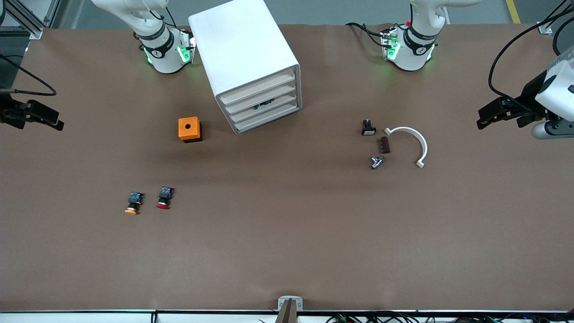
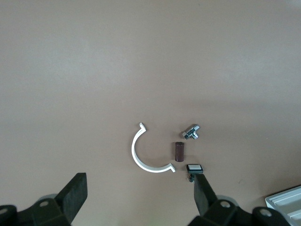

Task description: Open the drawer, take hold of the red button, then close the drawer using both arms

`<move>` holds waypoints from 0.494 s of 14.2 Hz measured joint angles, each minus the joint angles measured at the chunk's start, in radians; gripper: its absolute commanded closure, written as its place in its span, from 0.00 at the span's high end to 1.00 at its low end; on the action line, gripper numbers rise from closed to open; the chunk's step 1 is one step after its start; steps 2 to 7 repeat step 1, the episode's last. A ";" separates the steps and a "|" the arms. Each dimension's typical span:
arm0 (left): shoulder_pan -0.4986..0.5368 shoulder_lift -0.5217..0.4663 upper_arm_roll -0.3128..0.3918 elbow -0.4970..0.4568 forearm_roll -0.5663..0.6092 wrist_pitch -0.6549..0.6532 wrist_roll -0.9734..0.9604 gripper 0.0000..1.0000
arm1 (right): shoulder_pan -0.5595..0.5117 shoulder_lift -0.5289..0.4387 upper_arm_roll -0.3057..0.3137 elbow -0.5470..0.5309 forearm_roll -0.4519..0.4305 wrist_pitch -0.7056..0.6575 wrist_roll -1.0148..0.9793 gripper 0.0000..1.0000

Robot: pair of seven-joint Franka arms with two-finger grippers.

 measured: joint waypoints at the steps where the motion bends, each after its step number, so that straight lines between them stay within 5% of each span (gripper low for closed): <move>1: 0.000 0.000 0.000 0.000 0.000 0.000 0.000 1.00 | 0.000 -0.010 0.000 -0.005 0.000 0.000 0.000 1.00; 7: 0.000 0.000 0.000 0.000 0.000 0.000 0.000 1.00 | 0.000 -0.010 0.000 -0.005 0.000 0.000 0.000 1.00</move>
